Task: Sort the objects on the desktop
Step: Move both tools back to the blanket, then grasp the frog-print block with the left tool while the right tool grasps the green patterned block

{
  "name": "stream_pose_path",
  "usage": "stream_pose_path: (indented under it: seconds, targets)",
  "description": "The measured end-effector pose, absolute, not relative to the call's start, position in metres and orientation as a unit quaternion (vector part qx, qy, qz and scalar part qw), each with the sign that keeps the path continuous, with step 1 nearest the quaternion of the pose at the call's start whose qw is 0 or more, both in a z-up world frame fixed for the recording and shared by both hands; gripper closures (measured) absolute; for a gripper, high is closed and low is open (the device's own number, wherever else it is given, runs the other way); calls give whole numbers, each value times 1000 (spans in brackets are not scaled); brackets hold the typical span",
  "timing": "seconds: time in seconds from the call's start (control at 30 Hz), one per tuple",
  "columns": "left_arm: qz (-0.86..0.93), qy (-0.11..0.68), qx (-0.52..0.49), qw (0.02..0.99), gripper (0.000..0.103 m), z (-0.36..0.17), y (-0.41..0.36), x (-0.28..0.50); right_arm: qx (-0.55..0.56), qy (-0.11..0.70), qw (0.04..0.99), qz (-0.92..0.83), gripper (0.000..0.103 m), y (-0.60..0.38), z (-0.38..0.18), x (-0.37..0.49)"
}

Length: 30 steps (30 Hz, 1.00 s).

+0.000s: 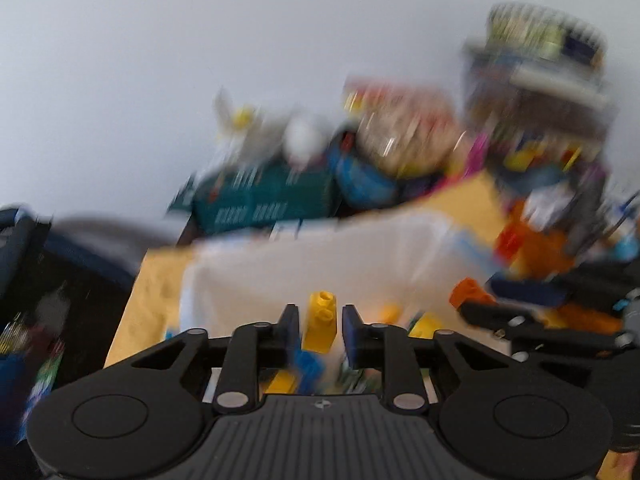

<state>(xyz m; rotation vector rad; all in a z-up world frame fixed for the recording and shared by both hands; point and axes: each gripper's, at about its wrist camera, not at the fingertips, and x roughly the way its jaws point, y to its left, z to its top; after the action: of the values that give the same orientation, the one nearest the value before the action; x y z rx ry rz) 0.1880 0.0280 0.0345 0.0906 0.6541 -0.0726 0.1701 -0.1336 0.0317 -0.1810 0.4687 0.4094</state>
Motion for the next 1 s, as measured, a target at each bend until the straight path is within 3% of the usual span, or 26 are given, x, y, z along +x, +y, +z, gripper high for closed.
stream_pose_path:
  seconds: [0.03,0.07,0.17,0.2,0.3,0.5,0.83,0.93,0.97,1.0]
  targets:
    - [-38,315,40,948,76,32,29,178,-92,237,947,198,70,-131,26,171]
    - [-52,301,33,952,73,32,31,165,-85,241,946,200,71,-133,23,166]
    - [-80,284,-1,956,48,25,47,115,-64,223,951,205,70,-150,20,131]
    - [-89,291,-25,952,44,20,54,99,-56,226,949,210,70,-155,18,121]
    - [-98,336,-74,934,45,-12,69,58,-38,271,933,233,70,-163,-4,97]
    - [-85,414,-36,906,45,-57,69,-13,-73,381,879,279,69,-150,-70,45]
    - [-95,441,30,892,45,-85,59,-36,-75,383,873,293,63,-135,-72,43]
    - [-105,450,36,886,55,-97,57,-31,-78,385,868,302,62,-126,-76,46]
    - [-112,456,33,882,67,-100,57,-29,-81,386,866,306,63,-124,-77,45]
    - [-114,457,37,881,67,-102,57,-29,-85,386,865,310,62,-121,-77,43]
